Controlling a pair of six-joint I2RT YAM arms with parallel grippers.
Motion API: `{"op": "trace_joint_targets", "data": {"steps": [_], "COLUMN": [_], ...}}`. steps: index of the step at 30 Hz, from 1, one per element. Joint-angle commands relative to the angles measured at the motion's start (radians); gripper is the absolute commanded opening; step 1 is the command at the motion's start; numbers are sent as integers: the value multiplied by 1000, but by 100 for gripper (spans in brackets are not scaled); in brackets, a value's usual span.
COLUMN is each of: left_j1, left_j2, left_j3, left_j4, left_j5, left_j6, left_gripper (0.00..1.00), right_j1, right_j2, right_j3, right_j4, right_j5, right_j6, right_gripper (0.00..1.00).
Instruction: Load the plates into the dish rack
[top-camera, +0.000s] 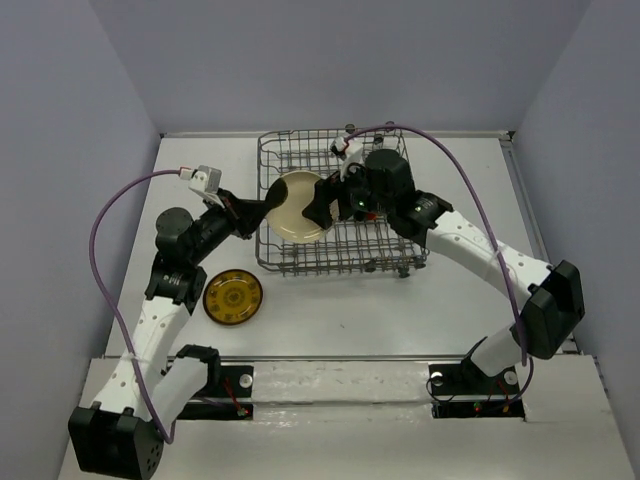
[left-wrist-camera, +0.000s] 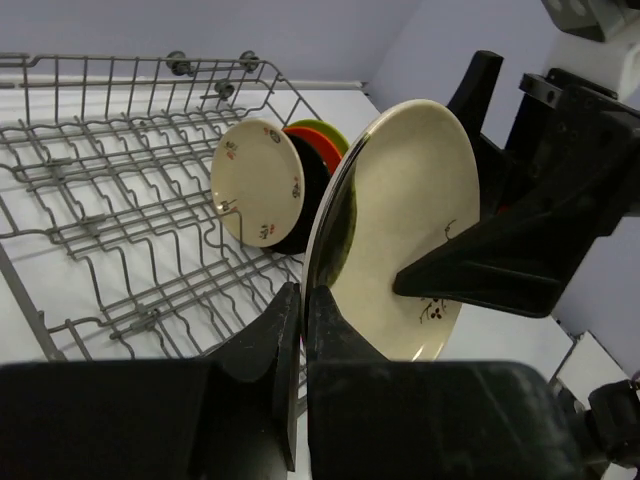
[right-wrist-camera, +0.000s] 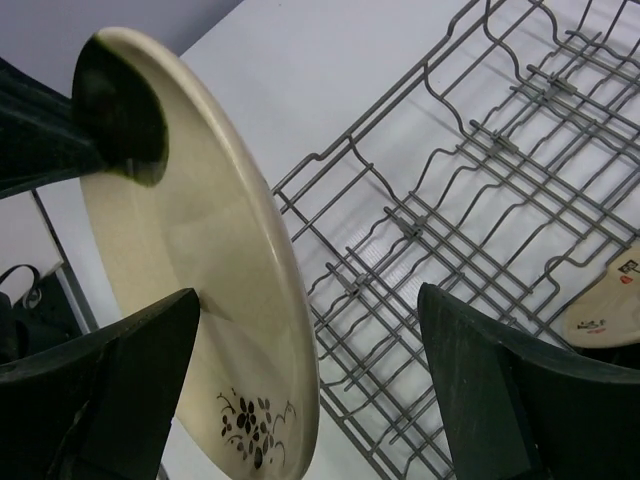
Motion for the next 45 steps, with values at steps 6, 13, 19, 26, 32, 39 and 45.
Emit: {"op": "trace_joint_targets", "data": {"steps": [6, 13, 19, 26, 32, 39, 45], "left_j1": [-57, -58, -58, -58, -58, -58, -58], "left_j2": [-78, -107, -122, -99, -98, -70, -52], "left_j3": [-5, 8, 51, 52, 52, 57, 63], "left_j4": [88, 6, -149, -160, -162, -163, -172], "left_j5": [61, -86, -359, -352, -342, -336, -332], "left_j6": [8, 28, 62, 41, 37, 30, 27], "left_gripper": [8, 97, 99, 99, 99, 99, 99], "right_j1": [0, 0, 0, 0, 0, 0, 0], "right_j2": [-80, -49, 66, 199, 322, 451, 523], "right_j3": [-30, -4, 155, 225, 327, 427, 487], "right_j4": [73, 115, -106, -168, -206, -255, -291], "right_j5": [-67, -56, 500, 938, 1027, 1026, 1003], "right_j6": [24, 163, 192, 209, 202, 235, 303], "right_gripper": [50, 7, 7, 7, 7, 7, 7]}}
